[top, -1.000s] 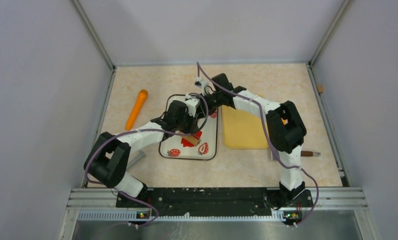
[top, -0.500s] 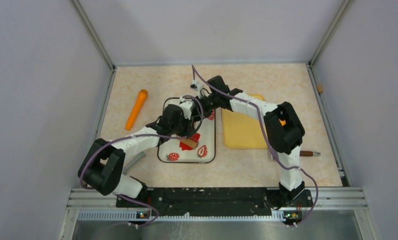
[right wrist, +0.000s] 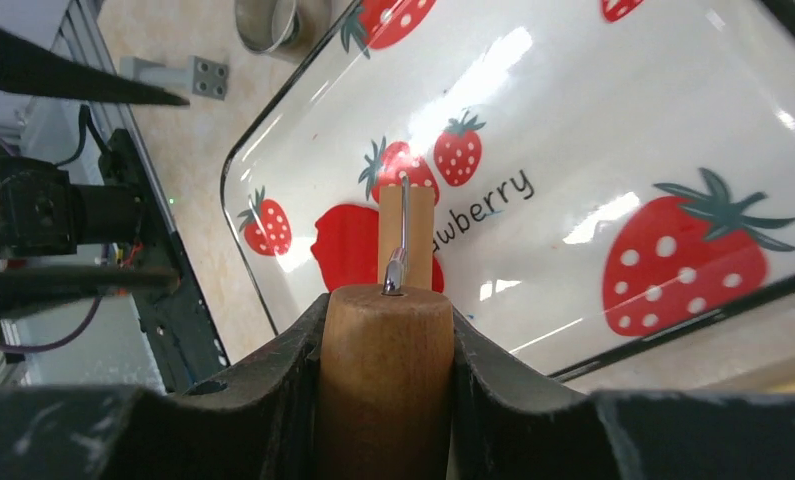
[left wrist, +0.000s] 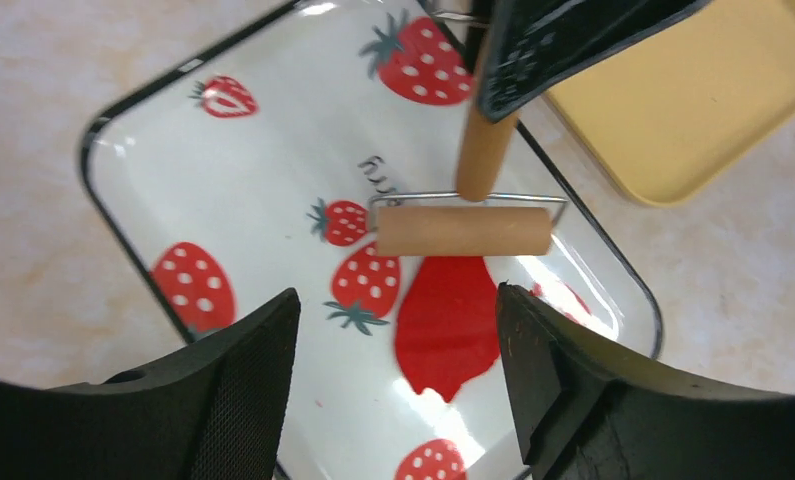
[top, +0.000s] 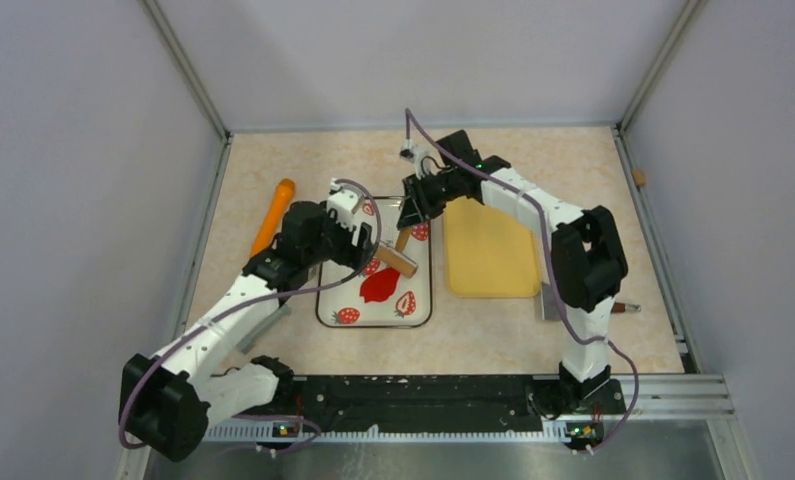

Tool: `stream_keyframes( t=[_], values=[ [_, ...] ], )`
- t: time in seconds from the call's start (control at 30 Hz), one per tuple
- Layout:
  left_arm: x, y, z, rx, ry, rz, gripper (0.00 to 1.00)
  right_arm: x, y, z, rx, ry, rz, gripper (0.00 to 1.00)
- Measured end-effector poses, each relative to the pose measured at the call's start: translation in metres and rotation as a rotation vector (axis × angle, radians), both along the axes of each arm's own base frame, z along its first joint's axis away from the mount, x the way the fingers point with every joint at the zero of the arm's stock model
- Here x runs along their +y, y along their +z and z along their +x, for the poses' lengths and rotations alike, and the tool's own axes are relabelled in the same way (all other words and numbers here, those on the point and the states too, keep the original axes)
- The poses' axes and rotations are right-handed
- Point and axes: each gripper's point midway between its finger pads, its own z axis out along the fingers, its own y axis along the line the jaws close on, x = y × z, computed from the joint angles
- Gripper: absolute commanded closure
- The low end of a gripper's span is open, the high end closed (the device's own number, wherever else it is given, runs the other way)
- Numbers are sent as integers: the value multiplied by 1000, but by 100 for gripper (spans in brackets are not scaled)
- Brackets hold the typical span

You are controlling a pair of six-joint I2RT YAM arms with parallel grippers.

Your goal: Roll out the dumpling wrappers from the dough

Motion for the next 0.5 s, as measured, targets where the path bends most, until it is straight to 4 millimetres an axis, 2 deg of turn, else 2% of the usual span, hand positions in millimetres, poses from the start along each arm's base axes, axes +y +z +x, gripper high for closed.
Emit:
stream_keyframes(
  t=[0.07, 0.17, 0.23, 0.33, 0.43, 0.5],
  values=[
    [11, 10, 9, -36, 42, 5, 31, -9, 14, 6, -14, -16, 10, 100],
    [34, 1, 38, 12, 173, 46, 42, -22, 36, 11, -54, -41, 27, 100],
    [50, -17, 64, 105, 273, 95, 45, -33, 53, 13, -86, -60, 33, 100],
    [72, -46, 103, 215, 410, 139, 42, -52, 84, 10, -171, -86, 41, 100],
    [99, -75, 114, 298, 510, 179, 44, -75, 109, -3, -240, -109, 36, 100],
    [108, -87, 117, 352, 548, 197, 45, -87, 120, -11, -271, -122, 30, 100]
  ],
)
